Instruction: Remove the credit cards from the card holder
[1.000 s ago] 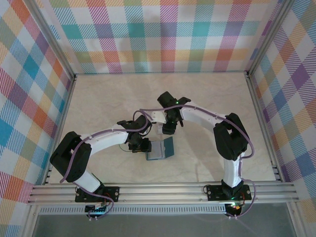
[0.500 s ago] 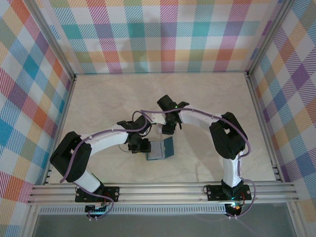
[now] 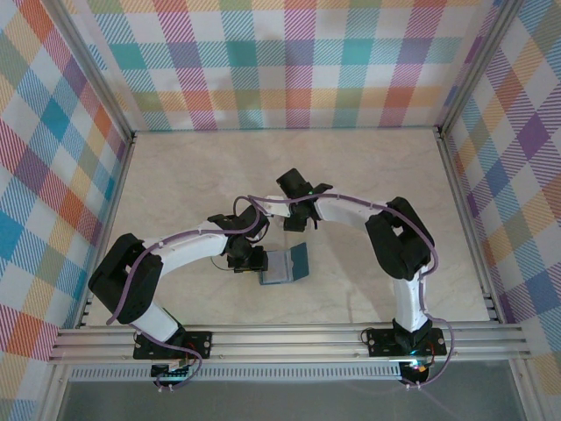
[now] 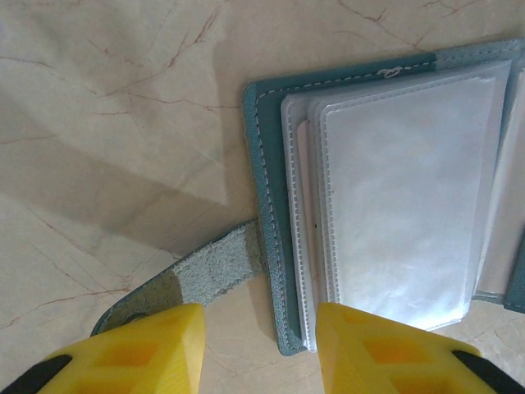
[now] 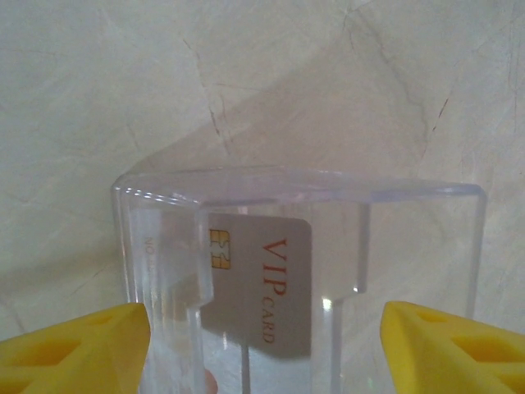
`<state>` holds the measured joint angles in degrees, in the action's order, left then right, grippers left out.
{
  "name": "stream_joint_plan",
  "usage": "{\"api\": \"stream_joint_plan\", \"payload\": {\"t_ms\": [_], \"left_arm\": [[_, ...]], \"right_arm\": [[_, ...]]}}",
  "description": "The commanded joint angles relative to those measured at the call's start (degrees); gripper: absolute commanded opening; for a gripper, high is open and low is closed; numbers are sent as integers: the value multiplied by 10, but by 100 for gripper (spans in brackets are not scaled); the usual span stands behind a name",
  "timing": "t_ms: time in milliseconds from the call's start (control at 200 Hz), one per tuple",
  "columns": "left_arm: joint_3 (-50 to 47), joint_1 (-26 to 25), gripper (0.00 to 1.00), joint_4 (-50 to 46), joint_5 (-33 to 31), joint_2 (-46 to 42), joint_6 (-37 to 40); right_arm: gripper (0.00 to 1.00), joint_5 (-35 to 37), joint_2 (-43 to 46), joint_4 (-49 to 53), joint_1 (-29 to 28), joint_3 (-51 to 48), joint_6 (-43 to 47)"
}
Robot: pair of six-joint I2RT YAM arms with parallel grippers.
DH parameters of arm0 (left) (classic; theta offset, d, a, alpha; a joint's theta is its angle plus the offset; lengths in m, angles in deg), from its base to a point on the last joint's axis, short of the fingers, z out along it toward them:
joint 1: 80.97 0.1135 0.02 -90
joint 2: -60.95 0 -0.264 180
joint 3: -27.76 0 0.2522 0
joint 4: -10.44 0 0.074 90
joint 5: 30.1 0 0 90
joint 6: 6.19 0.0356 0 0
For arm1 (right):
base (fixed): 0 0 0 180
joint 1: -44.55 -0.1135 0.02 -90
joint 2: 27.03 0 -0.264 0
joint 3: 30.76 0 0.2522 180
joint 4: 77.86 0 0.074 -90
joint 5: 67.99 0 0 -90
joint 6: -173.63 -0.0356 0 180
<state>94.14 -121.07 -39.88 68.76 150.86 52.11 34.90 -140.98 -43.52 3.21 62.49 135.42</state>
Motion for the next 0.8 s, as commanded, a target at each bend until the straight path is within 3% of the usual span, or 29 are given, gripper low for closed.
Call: {"api": "stream_joint_plan", "payload": {"t_ms": [0,265,435,530,795], "left_arm": [[-2,-4,40,-8,-13,-14,7],[0,-3,39,-6,-23,-25,5],[-3,0,35,3,-24,-32,2],[-11,6,31,12,-15,-35,-1],[-41,20,21,34,6,-45,-11]], "right_arm": [[75,16,-15,-25,-8,9,25],[74,-34,58,-2,-8,-15,-35],[74,-90,114,41,-9,-39,-140],[74,-112,143,44,-9,-58,-230],[63,-153,208,68,-10,-102,-622]]}}
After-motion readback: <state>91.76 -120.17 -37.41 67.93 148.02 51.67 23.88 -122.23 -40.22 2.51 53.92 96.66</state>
